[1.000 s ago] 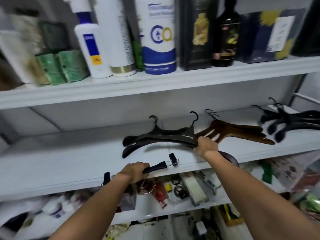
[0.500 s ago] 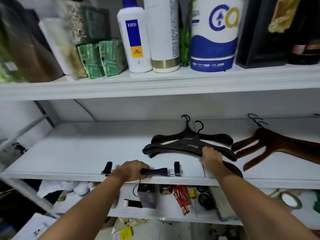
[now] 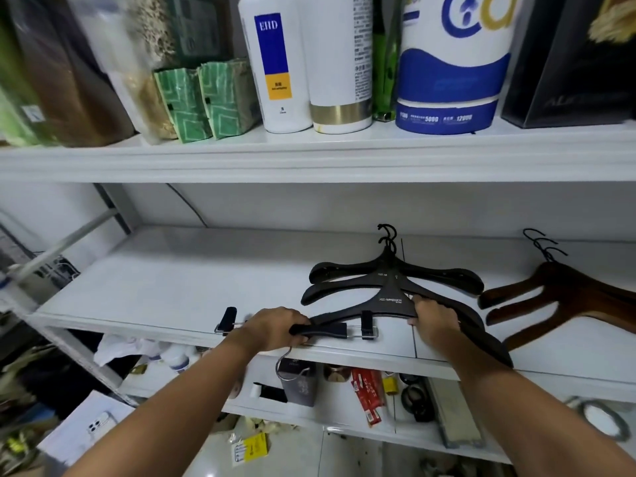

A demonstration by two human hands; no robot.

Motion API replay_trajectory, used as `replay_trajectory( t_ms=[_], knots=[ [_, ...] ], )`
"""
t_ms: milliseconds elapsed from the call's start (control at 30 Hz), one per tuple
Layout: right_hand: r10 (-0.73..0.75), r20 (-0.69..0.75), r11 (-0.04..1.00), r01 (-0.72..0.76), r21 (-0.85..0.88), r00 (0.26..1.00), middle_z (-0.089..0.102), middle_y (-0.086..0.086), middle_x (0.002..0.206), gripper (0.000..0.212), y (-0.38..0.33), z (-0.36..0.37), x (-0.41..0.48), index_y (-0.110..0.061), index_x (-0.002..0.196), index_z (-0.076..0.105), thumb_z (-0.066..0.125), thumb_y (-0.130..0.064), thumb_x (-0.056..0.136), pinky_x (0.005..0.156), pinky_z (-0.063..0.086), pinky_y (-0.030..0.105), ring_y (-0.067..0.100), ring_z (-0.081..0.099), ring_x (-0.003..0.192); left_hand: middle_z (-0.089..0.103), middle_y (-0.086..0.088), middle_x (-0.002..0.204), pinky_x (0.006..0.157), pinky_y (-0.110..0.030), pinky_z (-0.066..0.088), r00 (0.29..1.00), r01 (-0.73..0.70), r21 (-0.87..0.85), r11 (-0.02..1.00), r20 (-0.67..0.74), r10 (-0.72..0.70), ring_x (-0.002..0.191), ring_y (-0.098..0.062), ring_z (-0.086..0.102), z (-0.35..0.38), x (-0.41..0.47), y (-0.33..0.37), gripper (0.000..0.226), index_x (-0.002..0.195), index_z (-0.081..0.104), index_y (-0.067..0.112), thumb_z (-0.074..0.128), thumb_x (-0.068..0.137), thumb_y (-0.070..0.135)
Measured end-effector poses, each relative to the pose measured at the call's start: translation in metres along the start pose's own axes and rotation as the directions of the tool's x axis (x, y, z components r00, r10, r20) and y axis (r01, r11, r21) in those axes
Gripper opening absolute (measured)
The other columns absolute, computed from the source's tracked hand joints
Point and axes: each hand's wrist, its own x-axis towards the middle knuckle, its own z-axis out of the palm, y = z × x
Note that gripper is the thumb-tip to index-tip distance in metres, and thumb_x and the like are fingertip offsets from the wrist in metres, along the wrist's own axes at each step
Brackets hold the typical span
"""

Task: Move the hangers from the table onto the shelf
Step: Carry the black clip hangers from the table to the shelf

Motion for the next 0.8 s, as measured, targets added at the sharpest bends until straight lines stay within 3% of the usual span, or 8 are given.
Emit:
replay_trajectory(
  t_ms=[167,333,500,600,700,800],
  knots=[
    [0.014,0.01,1.0,-0.014,0.0,1.0,0.059,0.01,0.123,0.034,-0.007,0.002,0.006,-0.009,0.121,0.054,0.057,-0.029,0.094,0.09,0.047,0.034,0.028,0.055,0.117,0.061,0.008,0.122,0.091,-0.034,0.044,0.999,0.025,0.039,0.999,0.023,-0.026,0.112,-0.019,0.056,0.003,0.003,0.003,0.035,0.123,0.054,0.037,0.053,0.088,0.037],
    [-0.024,-0.094,0.992,0.012,-0.129,0.995,0.051,0.008,0.131,0.043,-0.009,0.01,0.008,-0.01,0.131,0.046,0.058,-0.024,0.092,0.099,0.04,0.032,0.024,0.042,0.125,0.06,0.009,0.122,0.091,-0.034,0.043,0.999,0.021,0.038,0.999,0.023,-0.022,0.112,-0.018,0.056,-0.001,0.002,0.003,0.035,0.123,0.054,0.034,0.052,0.089,0.033],
    [-0.048,-0.133,0.992,0.032,-0.125,0.99,0.05,0.005,0.132,0.053,-0.012,0.003,0.01,-0.016,0.135,0.042,0.061,-0.034,0.089,0.1,0.035,0.033,0.023,0.041,0.125,0.063,0.006,0.112,0.08,-0.031,0.042,0.997,0.069,0.011,0.998,-0.029,-0.069,0.1,-0.019,0.057,-0.007,-0.001,-0.004,0.025,0.113,0.057,0.029,0.051,0.09,0.031],
    [-0.025,-0.205,0.998,0.013,-0.06,0.979,0.05,0.005,0.131,0.047,-0.023,-0.009,0.011,-0.017,0.135,0.042,0.055,-0.035,0.093,0.101,0.035,0.034,0.024,0.042,0.124,0.064,0.002,0.106,0.074,-0.028,0.038,0.985,0.149,-0.013,0.989,-0.087,-0.149,0.095,-0.021,0.057,-0.011,-0.003,-0.014,0.022,0.11,0.057,0.028,0.05,0.09,0.033],
    [-0.013,-0.29,0.999,0.023,0.032,0.957,0.052,0.006,0.13,0.039,-0.044,-0.03,0.017,-0.017,0.133,0.045,0.048,-0.031,0.097,0.1,0.036,0.035,0.025,0.046,0.122,0.064,0.001,0.098,0.071,-0.027,0.037,0.948,0.237,-0.118,0.964,-0.189,-0.256,0.093,-0.022,0.058,-0.018,-0.003,-0.028,0.019,0.105,0.057,0.026,0.053,0.09,0.038],
    [-0.017,-0.371,0.991,0.064,0.114,0.928,0.056,0.009,0.127,0.035,-0.077,-0.055,0.022,-0.014,0.132,0.048,0.044,-0.025,0.099,0.096,0.039,0.035,0.026,0.051,0.118,0.061,0.0,0.082,0.066,-0.029,0.043,0.863,0.3,-0.395,0.869,-0.275,-0.423,0.077,-0.024,0.059,-0.025,0.0,-0.047,0.017,0.087,0.054,0.023,0.061,0.087,0.038]
  ],
)
